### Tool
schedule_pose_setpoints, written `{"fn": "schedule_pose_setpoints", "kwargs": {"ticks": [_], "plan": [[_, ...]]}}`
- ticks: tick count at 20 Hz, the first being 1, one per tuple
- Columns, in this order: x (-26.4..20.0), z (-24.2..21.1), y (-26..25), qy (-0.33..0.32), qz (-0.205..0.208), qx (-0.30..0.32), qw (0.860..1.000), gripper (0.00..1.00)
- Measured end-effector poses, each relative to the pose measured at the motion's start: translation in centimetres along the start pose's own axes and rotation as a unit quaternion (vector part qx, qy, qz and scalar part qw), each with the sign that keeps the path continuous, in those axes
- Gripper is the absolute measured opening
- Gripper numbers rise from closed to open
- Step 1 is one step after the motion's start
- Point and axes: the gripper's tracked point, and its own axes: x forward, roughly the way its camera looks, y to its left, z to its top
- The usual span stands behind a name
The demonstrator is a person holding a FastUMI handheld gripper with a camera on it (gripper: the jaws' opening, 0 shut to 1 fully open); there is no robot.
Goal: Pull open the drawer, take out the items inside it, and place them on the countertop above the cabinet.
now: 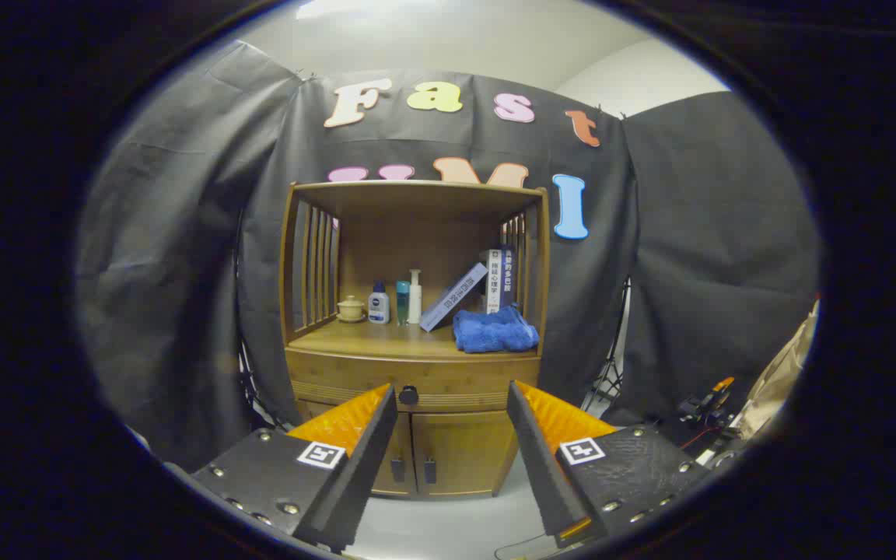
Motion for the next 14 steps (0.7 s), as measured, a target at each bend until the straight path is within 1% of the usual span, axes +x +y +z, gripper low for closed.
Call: {"fn": "schedule_pose_setpoints", "kwargs": {"ticks": [4,14], "plan": [[1.1,-0.3,0.1,0.0,0.002,0.008,1.0,0.85],[5.7,0.0,1.8,-0.005,0.027,0.005,1.0,0.85]]}}
